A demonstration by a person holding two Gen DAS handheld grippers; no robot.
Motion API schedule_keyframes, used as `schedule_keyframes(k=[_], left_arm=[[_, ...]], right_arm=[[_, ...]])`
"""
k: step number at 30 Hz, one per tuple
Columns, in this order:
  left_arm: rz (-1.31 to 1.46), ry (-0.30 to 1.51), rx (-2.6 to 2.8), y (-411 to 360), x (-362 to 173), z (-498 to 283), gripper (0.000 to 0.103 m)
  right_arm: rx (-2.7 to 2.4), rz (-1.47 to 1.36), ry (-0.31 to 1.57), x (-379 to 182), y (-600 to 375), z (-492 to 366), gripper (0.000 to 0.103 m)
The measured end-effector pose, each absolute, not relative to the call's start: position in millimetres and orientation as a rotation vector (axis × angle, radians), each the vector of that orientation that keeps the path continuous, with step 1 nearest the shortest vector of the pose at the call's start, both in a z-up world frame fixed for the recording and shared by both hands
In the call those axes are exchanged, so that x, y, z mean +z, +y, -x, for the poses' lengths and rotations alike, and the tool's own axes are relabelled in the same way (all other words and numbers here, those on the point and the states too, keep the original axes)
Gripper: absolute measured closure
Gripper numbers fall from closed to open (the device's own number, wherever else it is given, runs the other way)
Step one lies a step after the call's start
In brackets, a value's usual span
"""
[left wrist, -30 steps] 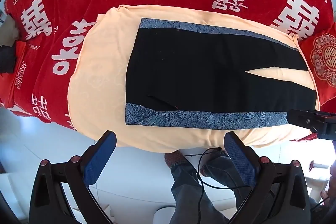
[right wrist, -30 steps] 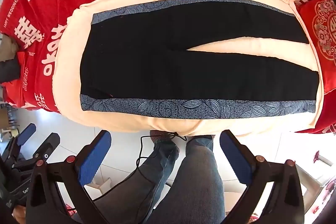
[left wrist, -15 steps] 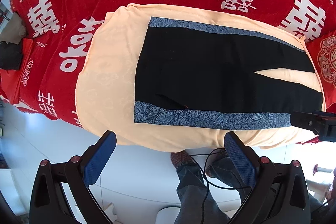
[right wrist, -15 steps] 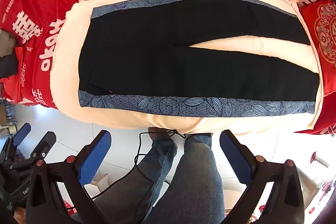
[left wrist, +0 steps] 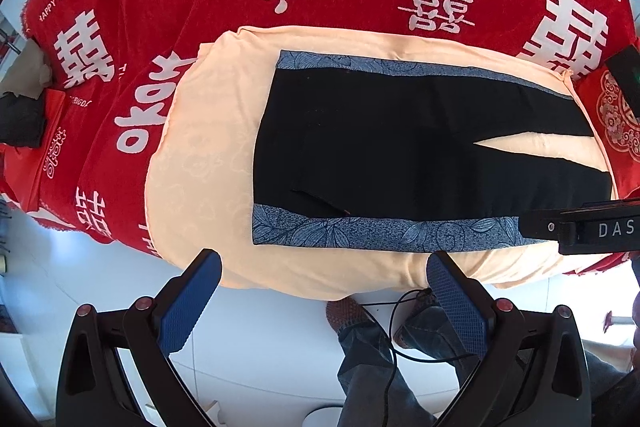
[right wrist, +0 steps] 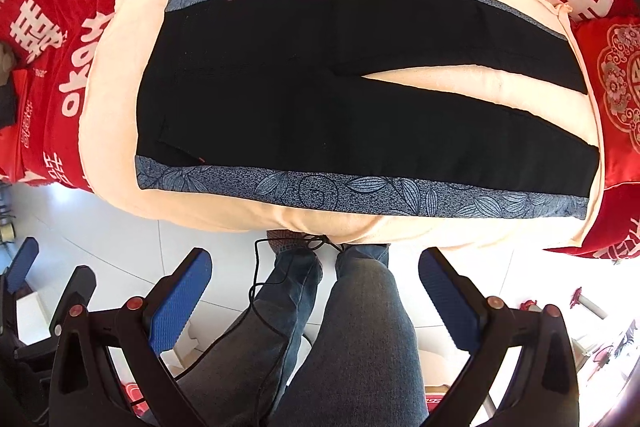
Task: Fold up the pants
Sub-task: 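Move both grippers over the black trousers toward the leg hems, then grasp the trouser leg hems with both grippers and lift them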
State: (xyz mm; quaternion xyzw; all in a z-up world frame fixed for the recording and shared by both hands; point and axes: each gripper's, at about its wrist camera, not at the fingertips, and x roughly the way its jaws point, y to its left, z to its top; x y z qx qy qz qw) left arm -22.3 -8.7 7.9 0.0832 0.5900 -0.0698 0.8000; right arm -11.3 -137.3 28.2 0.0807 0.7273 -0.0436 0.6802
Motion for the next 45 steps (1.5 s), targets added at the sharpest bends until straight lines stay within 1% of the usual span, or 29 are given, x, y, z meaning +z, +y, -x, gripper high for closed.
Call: schedule_keyframes(k=[14,19,26,30,37,40,45], left_arm=[[-0.114,1.275,-0.074,18.1,4.3,28.8,0.000],[-0.130,1.296,-0.077,18.8,-1.3,27.2,0.000],[-0.179,1.333,-0.137,7.0,-13.6,21.7,0.000],[-0.156,1.366,-0.150,8.8,-25.7,16.5,0.000],[-0.059,1.456,-0.136,21.0,-67.2,-0.8,0.000],[-0.020,1.486,-0.122,26.1,-88.3,-9.6,0.000],[0.047,1.499,-0.118,34.1,-120.8,-20.2,0.000]], right_arm=[[-0.051,-0.139,1.662,19.9,-109.1,3.5,0.000],[-0.050,-0.175,1.652,18.5,-110.6,6.0,0.000],[-0.087,-0.339,1.611,14.2,-136.6,17.6,0.000],[-0.118,-0.474,1.569,9.3,-157.1,29.2,0.000],[-0.073,-0.691,1.455,-7.1,-182.4,50.4,0.000],[-0.014,-0.751,1.447,-25.3,-184.7,53.8,0.000],[0.120,-1.008,1.436,-78.0,-177.6,54.0,0.000]])
